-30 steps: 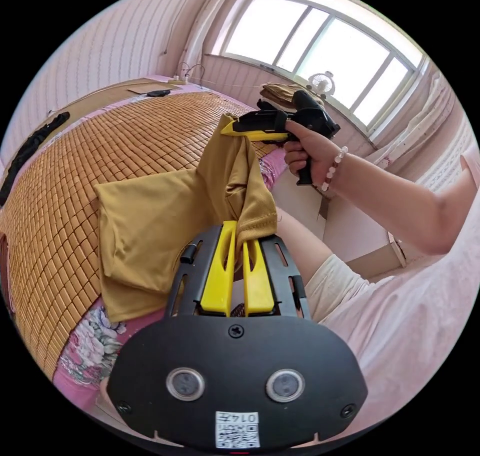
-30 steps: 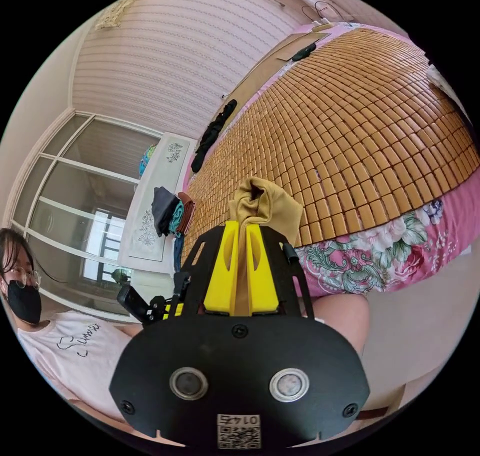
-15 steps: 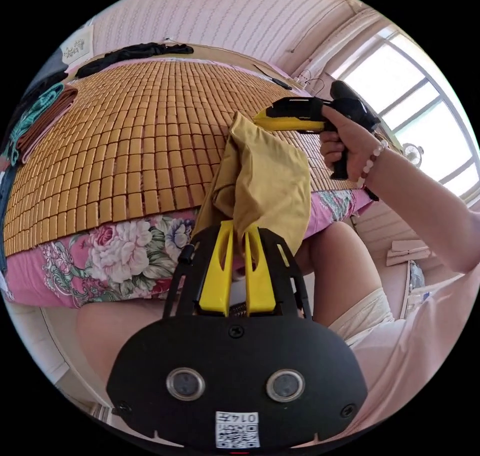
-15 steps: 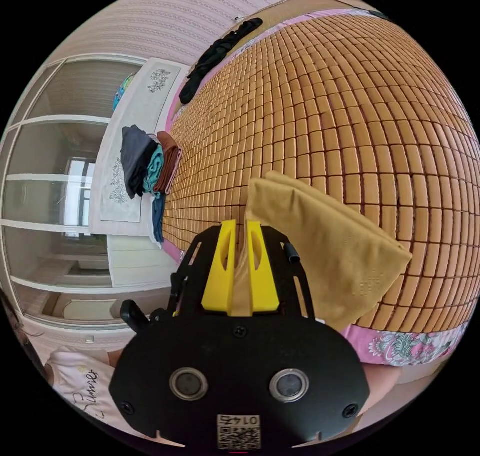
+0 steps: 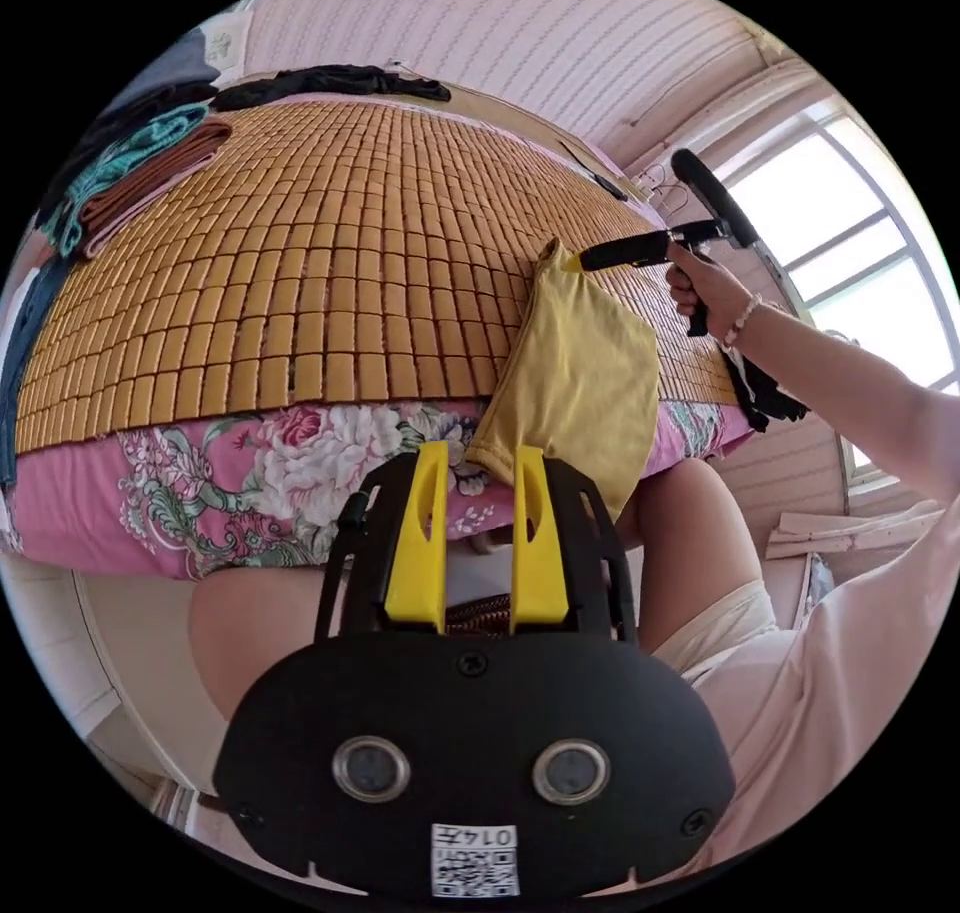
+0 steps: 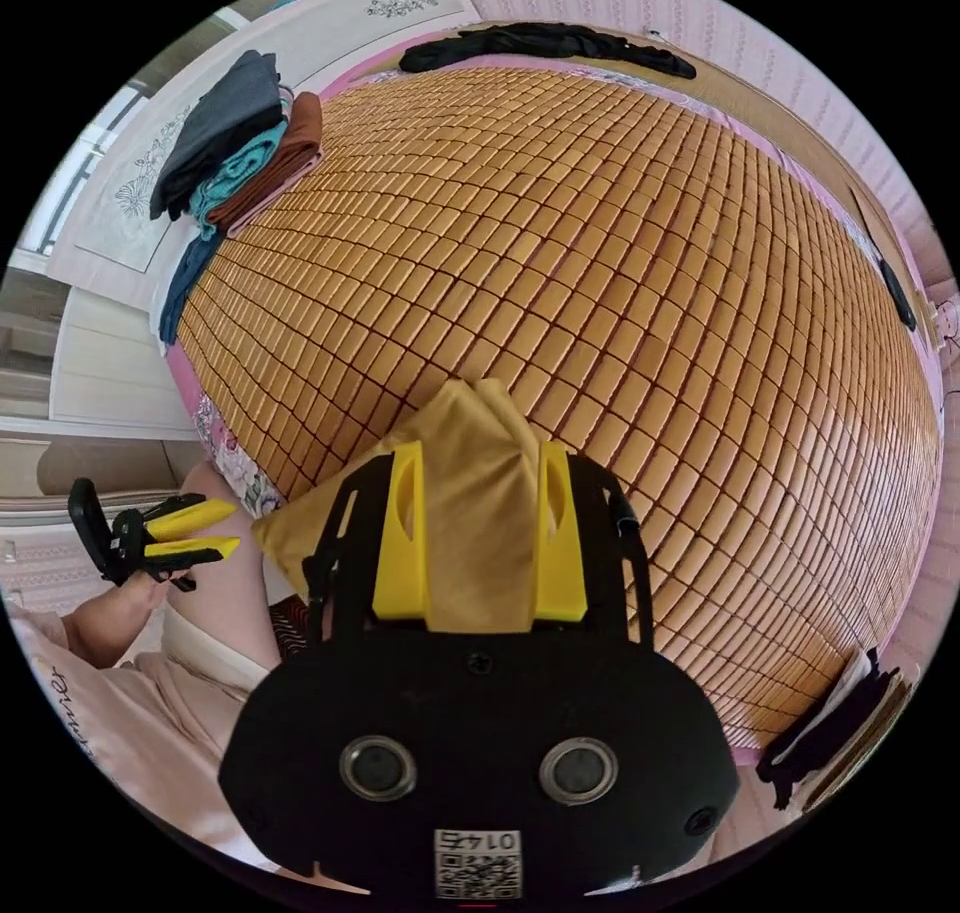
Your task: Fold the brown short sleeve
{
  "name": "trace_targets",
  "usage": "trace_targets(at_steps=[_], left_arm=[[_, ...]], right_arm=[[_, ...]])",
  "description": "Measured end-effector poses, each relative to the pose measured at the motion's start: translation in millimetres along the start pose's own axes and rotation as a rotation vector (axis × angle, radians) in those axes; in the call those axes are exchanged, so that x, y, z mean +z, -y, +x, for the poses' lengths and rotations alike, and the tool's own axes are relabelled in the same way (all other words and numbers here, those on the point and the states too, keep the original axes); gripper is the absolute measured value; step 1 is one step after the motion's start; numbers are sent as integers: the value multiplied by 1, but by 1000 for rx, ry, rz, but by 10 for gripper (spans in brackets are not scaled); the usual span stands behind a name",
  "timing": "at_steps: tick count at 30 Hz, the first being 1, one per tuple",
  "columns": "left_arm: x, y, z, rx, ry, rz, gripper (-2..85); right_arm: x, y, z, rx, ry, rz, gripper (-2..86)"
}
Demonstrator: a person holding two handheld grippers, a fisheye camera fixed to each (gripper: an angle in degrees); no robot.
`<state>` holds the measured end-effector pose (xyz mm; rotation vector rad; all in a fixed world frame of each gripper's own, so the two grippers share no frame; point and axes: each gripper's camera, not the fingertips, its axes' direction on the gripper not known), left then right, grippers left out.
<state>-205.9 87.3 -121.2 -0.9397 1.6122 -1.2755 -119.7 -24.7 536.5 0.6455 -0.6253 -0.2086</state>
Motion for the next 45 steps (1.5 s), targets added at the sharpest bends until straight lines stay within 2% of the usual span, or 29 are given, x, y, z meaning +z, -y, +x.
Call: trace_targets(at_steps=[4,6,8,10,12,15,17,21,25,35,45], left_arm=[[26,19,32,119,-4,-50,113],[43,24,42,138,18,-93,103],[43,20,58,166,124,-48,84],[42,16,69,183,145,-30,74],[41,14,77,219,174,-27,48],[35,20,87,198,124,-82,20],[11,18,106,239,127,-22,10],[-41,6,149,361,97,100,4],[-102,-9,216,558,90,240,3],[-179,-6,394,924,-32,394,4],[-157,45,594,1225,-280,421,8]], right_arm=[[29,0,-10,-32,-41,-110,164],[31,-8,-11,-12,-36,-88,155],[34,-22,-16,-11,-23,-72,105],[36,-38,-24,-70,3,-73,56],[35,-57,-30,-80,-7,-44,47],[12,-105,-36,-36,108,133,33],[-12,-159,-41,-10,156,283,27],[-46,-254,-42,53,179,463,23],[-72,-365,-41,153,238,652,21],[-117,-603,-67,296,105,1065,19],[-186,-767,-53,402,-226,1167,22]])
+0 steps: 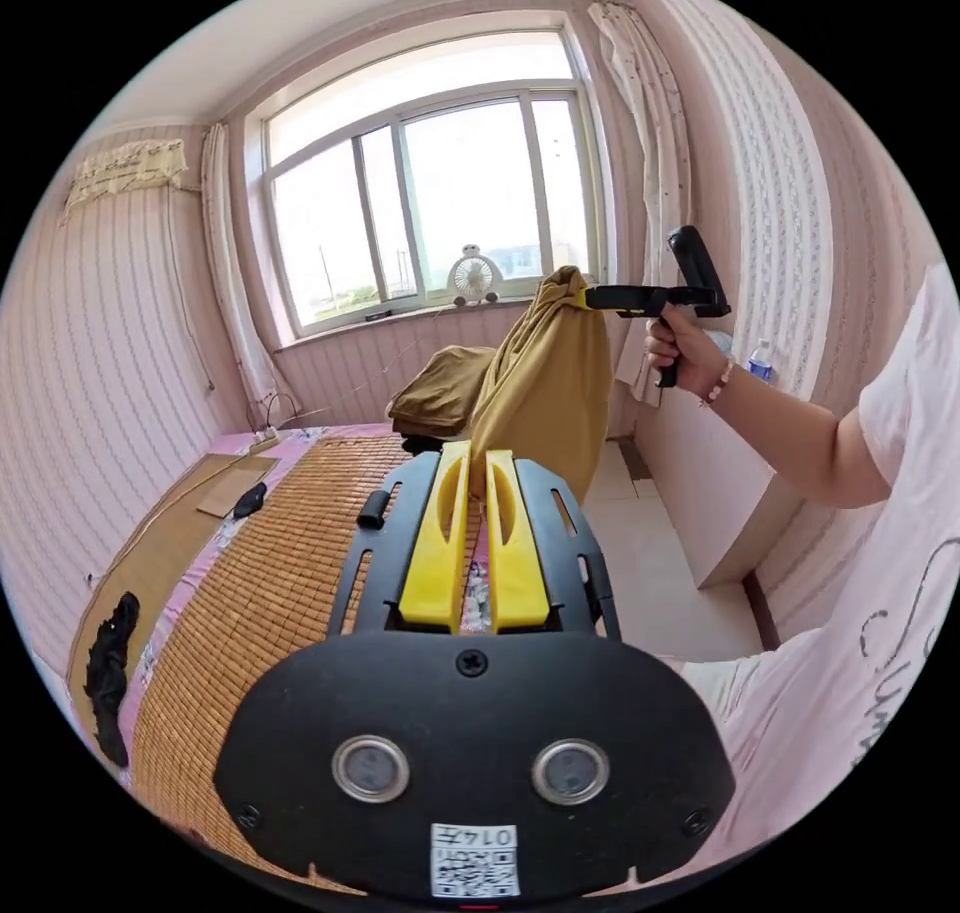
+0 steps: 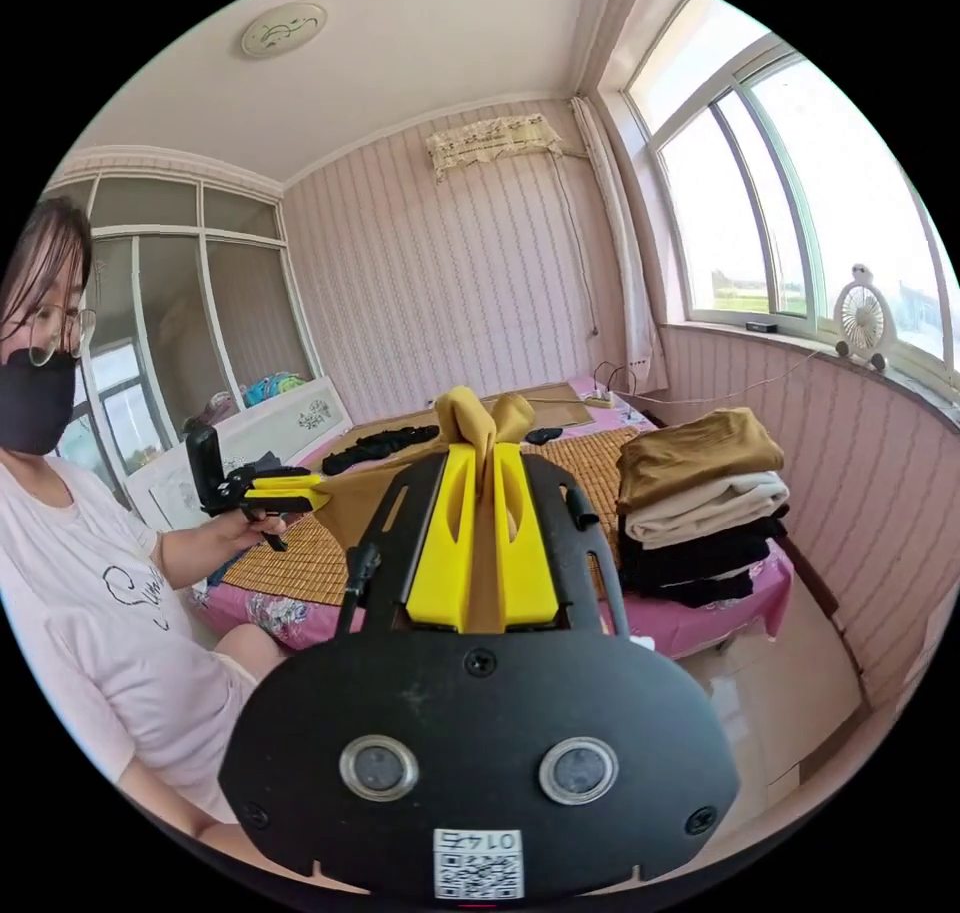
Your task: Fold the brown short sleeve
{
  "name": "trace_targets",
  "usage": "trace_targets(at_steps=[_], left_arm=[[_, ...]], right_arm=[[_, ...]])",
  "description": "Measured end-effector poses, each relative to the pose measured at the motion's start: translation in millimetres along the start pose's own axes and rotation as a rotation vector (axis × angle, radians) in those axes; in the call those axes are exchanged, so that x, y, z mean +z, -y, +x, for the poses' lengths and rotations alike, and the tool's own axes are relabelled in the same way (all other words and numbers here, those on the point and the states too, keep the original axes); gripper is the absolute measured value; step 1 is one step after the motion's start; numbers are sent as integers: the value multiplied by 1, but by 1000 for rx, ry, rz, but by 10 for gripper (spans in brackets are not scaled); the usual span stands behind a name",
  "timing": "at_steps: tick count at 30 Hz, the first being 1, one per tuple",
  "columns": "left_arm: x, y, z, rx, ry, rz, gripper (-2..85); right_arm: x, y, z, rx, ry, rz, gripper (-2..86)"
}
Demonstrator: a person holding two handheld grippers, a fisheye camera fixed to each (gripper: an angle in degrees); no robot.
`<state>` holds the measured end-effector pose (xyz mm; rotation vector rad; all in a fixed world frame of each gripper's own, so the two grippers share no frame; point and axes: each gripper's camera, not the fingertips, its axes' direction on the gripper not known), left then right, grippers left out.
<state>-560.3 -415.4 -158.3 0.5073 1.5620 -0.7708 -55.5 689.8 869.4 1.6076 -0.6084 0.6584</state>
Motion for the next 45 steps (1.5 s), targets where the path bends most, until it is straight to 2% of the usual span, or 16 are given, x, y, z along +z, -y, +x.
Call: trace_targets(at_steps=[3,6,9,11,12,13,15,17,21,24,26,29,36,38,42,45], left_arm=[[46,61,-16,71,10,72,12],[110,131,-61,13,-26,127,27],[207,192,-124,-117,-24,22,73],[274,198,-171,-235,92,-179,78],[282,193,-180,-257,115,-208,78],[288,177,-194,-270,139,-221,78],[281,142,-207,-252,129,-229,75],[251,85,-208,-179,154,-284,72],[164,-25,-176,-107,184,-360,67],[77,-119,-135,-223,181,-459,64],[3,-180,-98,-389,220,-512,63],[-86,-226,-58,-558,316,-496,63],[-247,-280,-13,-706,520,-293,70],[-301,-302,8,-743,589,-226,70],[-371,-347,41,-810,677,-182,68],[-420,-388,63,-886,742,-177,67]], right_arm=[[-14,36,32,-54,-88,-18,25],[2,91,81,-25,-238,-140,33],[44,136,158,152,-361,-286,78],[82,138,216,342,-467,-429,146],[89,133,226,376,-490,-462,148],[96,120,237,424,-533,-479,150],[92,95,236,438,-530,-375,147],[83,49,214,371,-455,-303,137],[62,-59,141,268,-461,-315,123],[50,-163,85,385,-401,-480,113],[46,-226,41,534,-337,-659,106],[52,-253,-7,627,-202,-715,78],[126,-168,-104,426,53,-777,21],[148,-118,-167,257,150,-769,16],[166,-46,-270,119,246,-742,9],[168,11,-358,50,408,-752,5]])
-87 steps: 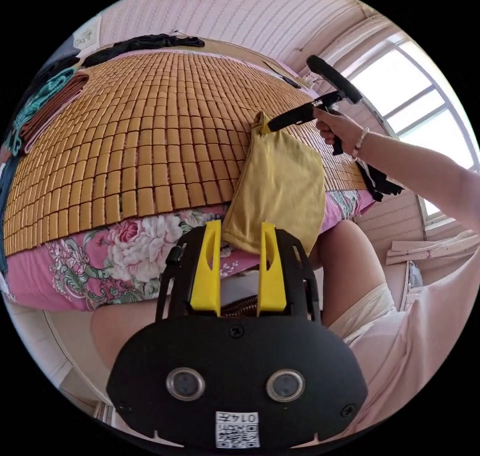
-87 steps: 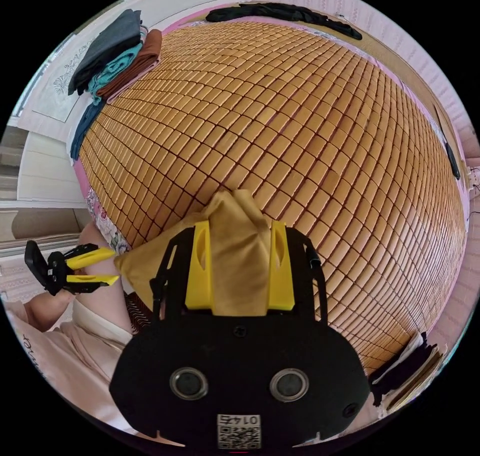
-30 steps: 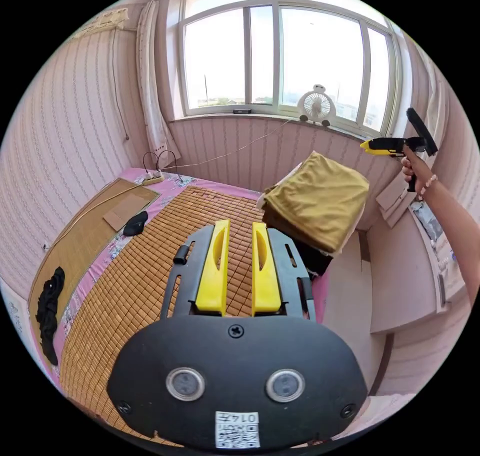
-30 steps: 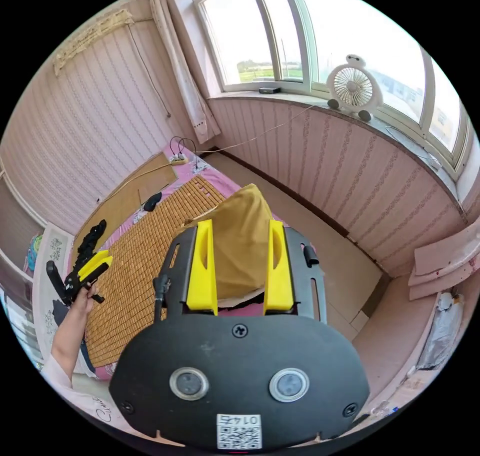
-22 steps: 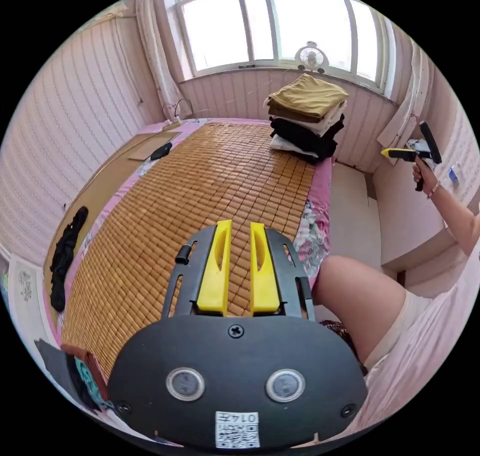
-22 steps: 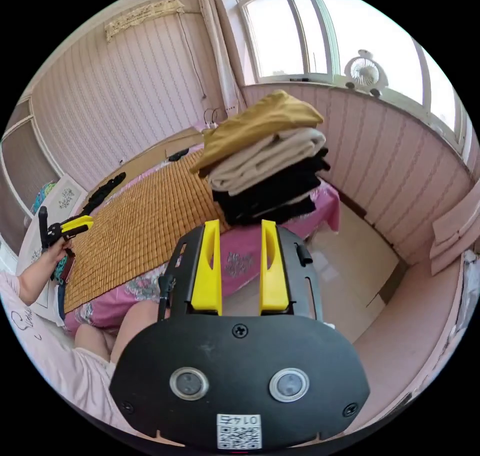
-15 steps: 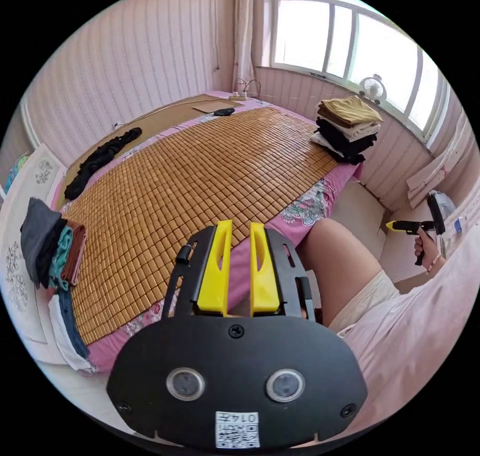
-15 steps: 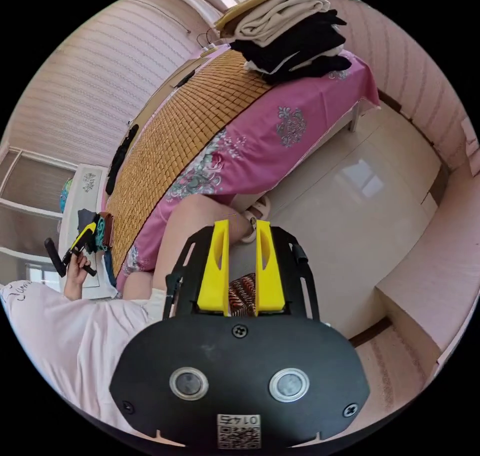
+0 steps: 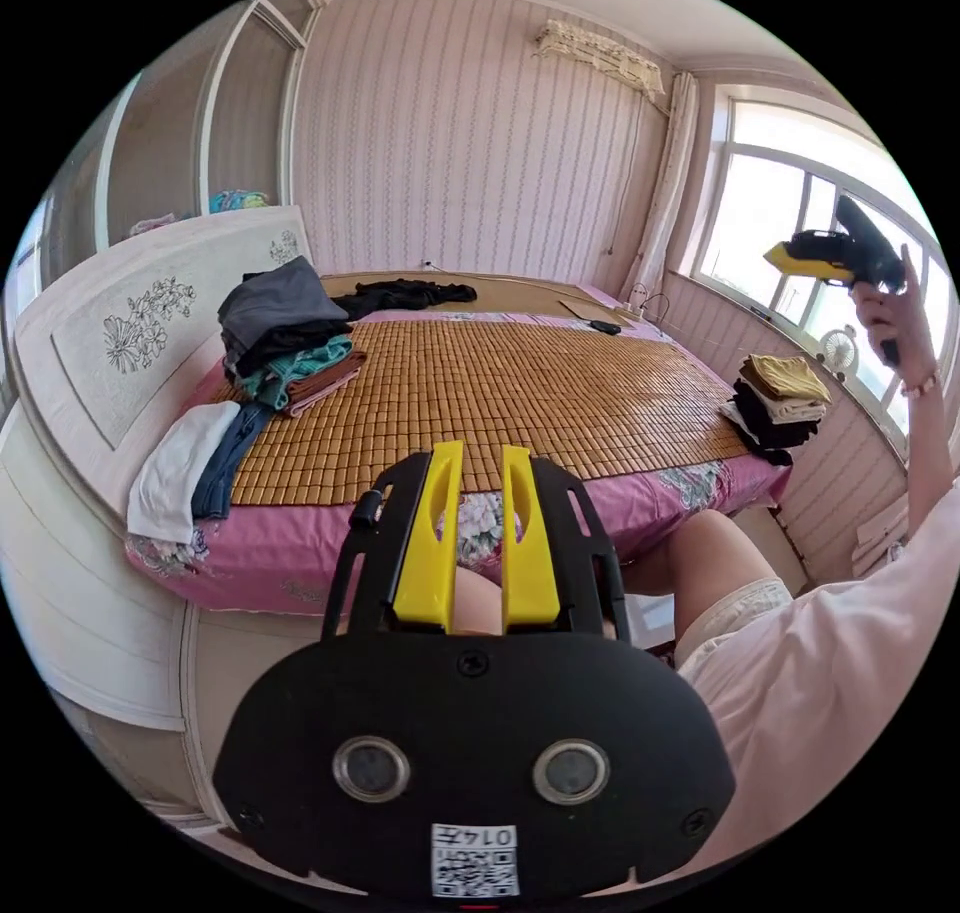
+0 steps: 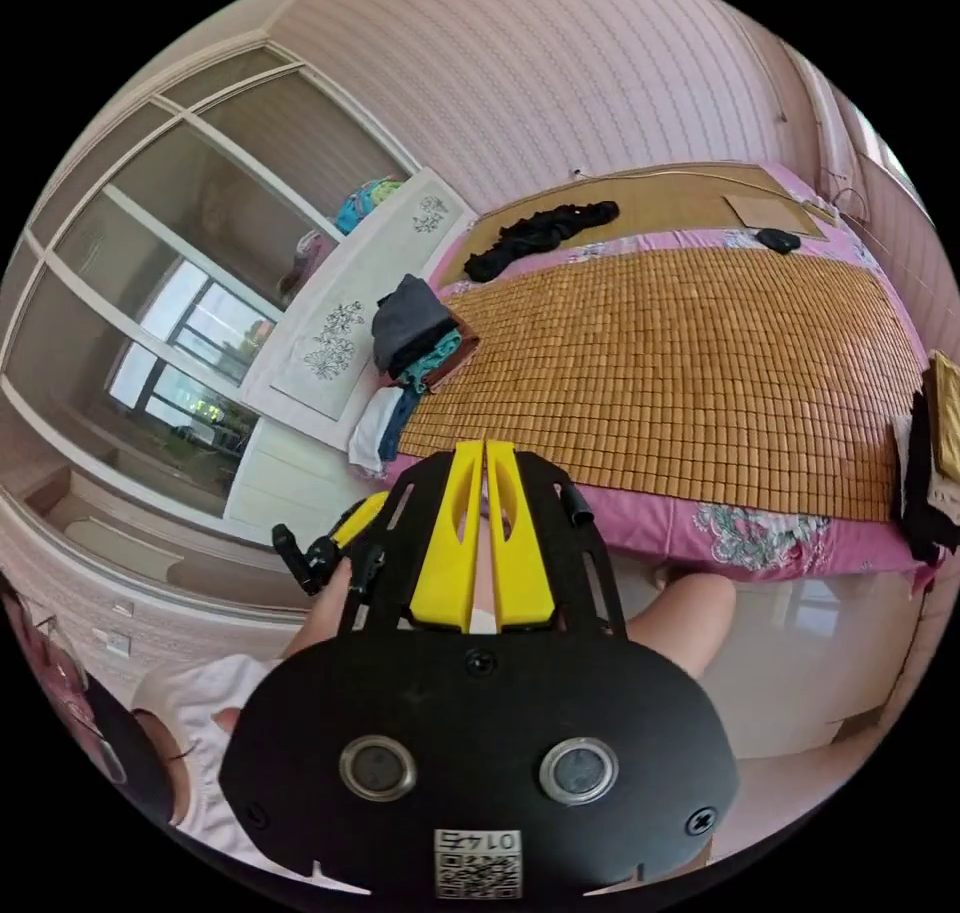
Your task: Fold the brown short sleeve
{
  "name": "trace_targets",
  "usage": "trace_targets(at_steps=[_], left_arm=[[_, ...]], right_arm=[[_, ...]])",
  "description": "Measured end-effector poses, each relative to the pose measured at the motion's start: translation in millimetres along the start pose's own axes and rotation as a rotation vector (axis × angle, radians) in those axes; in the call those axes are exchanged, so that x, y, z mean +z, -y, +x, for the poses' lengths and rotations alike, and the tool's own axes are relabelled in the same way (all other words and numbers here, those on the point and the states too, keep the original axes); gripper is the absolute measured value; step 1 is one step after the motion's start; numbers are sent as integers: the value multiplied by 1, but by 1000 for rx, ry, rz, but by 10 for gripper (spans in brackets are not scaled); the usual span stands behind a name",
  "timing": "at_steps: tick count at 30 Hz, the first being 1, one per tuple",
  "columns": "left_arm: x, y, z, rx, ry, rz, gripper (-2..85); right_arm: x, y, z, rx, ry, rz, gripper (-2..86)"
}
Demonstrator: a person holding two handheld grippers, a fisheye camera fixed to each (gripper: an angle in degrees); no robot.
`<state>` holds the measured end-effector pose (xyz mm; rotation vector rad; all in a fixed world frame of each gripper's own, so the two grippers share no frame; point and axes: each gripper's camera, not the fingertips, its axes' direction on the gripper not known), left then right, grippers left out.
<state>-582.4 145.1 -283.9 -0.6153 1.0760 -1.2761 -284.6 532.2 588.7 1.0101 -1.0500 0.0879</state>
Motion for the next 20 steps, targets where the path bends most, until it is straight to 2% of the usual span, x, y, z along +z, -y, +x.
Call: trace_targets(at_steps=[2,5,8,12,14,20], left_arm=[[-21,-26,-38,-82,35,9,67],[-43,-54,-80,-158,78,29,65],[-55,-75,-117,-227,98,32,65],[-67,-96,-157,-291,122,53,65],[-70,-110,-181,-322,136,49,65],[-67,-142,-240,-401,148,2,66]], right_arm=[[-5,26,-78,-168,114,-17,5],[-3,40,-170,-408,133,-26,12],[18,53,-233,-552,145,-102,17],[58,81,-275,-586,229,-210,19],[86,102,-296,-588,334,-287,19],[147,148,-347,-625,333,-379,19]])
